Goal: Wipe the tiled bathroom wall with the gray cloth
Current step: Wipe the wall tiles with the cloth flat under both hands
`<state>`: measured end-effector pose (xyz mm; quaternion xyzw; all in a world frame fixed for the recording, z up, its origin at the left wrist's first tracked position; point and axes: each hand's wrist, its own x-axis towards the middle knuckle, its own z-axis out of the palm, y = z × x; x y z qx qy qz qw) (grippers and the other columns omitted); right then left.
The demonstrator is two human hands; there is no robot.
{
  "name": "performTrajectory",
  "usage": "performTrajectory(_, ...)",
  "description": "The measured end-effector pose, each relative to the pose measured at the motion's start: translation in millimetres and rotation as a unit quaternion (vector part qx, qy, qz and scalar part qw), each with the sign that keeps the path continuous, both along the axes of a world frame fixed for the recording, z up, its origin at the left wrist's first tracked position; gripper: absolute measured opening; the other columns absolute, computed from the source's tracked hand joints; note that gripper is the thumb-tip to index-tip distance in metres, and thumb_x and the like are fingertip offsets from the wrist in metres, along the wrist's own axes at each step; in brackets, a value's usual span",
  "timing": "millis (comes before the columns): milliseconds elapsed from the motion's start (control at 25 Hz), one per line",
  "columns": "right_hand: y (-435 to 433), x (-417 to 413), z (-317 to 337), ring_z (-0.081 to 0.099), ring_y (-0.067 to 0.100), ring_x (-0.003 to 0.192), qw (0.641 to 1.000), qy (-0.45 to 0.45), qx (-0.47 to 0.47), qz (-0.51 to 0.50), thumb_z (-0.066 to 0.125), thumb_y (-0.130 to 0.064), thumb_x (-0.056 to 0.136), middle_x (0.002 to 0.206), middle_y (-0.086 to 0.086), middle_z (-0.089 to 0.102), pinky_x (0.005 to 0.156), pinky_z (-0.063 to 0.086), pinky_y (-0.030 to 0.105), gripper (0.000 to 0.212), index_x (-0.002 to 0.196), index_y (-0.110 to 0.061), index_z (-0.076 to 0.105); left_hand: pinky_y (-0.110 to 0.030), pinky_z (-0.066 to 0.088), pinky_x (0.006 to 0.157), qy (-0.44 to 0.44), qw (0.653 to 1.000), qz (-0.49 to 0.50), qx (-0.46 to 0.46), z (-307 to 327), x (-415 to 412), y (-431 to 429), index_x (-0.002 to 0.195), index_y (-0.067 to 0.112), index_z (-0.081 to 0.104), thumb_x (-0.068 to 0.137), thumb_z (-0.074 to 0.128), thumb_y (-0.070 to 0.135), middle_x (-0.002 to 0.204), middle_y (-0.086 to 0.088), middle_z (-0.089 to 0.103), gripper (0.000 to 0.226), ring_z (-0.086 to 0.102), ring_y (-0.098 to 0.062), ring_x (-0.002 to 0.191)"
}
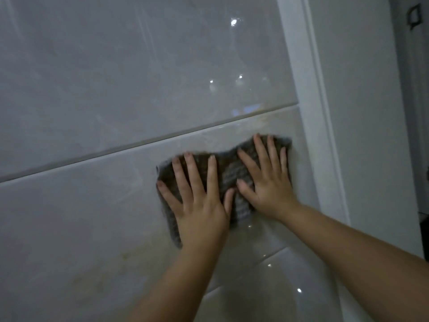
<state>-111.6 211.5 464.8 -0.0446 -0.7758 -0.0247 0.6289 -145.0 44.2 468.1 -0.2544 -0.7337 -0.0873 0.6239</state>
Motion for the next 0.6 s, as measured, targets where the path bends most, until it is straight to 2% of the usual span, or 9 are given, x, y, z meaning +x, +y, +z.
performTrajectory(120, 22.9, 1.3, 62.1, 0.003, 0.034, 0.149, 1.000, 0.001, -0.024, -0.011, 0.031, -0.058, 0.093, 0.162, 0.013, 0.009, 0.116, 0.002, 0.061, 0.065, 0.151, -0.034, 0.017, -0.069, -0.004, 0.113, -0.014, 0.999, -0.004, 0.052, 59.3, 4.1, 34.0, 0.155, 0.020, 0.023, 0.093, 0.045, 0.055, 0.162, -0.024, 0.009, 0.074, 0.003, -0.043, 0.149)
performTrajectory(200, 34.6, 1.5, 75.0, 0.001, 0.033, 0.149, 1.000, 0.001, -0.016, -0.018, 0.025, -0.059, 0.095, 0.163, 0.011, 0.007, 0.116, 0.000, 0.060, 0.063, 0.152, -0.033, 0.016, -0.070, -0.002, 0.113, -0.030, 0.997, 0.009, 0.064, 73.3, 7.9, 50.3, 0.156, 0.022, 0.016, 0.094, 0.041, 0.058, 0.163, -0.023, 0.003, 0.076, 0.000, -0.043, 0.150)
performTrajectory(360, 52.7, 1.0, 44.7, 0.003, 0.034, 0.149, 0.999, 0.023, -0.012, -0.024, 0.022, -0.063, 0.095, 0.162, 0.012, 0.010, 0.117, 0.002, 0.060, 0.065, 0.152, -0.031, 0.018, -0.070, -0.004, 0.113, 0.001, 1.000, 0.017, 0.020, 42.3, 4.3, 58.6, 0.156, 0.022, 0.017, 0.096, 0.037, 0.059, 0.162, -0.023, 0.005, 0.074, 0.001, -0.042, 0.149)
performTrajectory(600, 65.8, 5.4, -32.3, 0.006, 0.038, 0.148, 0.999, 0.019, -0.030, -0.030, 0.028, -0.057, 0.095, 0.160, 0.017, 0.012, 0.118, 0.007, 0.057, 0.064, 0.151, -0.026, 0.019, -0.067, -0.014, 0.111, -0.009, 0.999, 0.026, -0.046, -17.4, 9.0, 67.5, 0.157, 0.023, 0.014, 0.097, 0.033, 0.060, 0.163, -0.020, 0.002, 0.073, -0.005, -0.040, 0.149)
